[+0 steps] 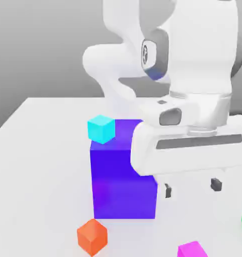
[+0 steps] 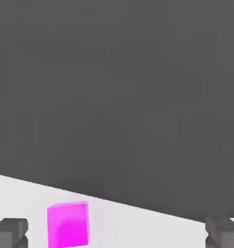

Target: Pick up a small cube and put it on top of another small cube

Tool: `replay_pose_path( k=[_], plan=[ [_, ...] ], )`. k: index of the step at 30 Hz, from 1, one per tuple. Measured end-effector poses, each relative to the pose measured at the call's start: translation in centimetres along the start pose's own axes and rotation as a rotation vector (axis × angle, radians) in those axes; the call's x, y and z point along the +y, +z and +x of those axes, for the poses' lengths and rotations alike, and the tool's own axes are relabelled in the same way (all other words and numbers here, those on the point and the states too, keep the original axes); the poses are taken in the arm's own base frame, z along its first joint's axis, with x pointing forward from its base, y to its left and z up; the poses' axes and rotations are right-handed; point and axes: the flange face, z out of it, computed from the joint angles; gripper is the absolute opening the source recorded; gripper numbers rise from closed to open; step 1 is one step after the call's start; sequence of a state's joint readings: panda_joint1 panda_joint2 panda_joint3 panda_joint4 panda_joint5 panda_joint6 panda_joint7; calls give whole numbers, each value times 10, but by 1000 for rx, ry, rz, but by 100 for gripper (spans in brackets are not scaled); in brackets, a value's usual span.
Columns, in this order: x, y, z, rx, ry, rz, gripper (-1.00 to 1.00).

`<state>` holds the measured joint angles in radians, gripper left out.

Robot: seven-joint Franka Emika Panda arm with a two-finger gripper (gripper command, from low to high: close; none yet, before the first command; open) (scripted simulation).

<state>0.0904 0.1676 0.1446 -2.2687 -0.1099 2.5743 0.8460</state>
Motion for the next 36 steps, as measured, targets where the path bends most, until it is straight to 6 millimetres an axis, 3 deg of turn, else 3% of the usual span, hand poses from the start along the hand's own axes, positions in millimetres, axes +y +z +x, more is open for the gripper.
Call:
replay_pose_path(
  k=[5, 9, 10, 17, 21, 23, 27, 29, 31, 32, 36],
  plan=[
    [-7, 87, -35, -108, -51, -58, 0],
    [-5, 146, -47, -129, -59, -67, 0],
    [-4, 159, -49, -129, -60, -68, -100],
    [-4, 162, -50, -129, -60, -68, -100],
    [-8, 114, -44, -130, -62, -67, -100],
    [-39, 92, -78, -139, -199, -56, -100],
    [-100, 57, -173, -149, -541, -32, -100],
    [-117, 65, -211, -148, -665, -26, -100],
    [-119, 90, -224, -148, -697, -24, -100],
    [-118, 97, -227, -148, -703, -24, 100],
    [-118, 97, -227, -148, -703, -24, 100]
  ],
)
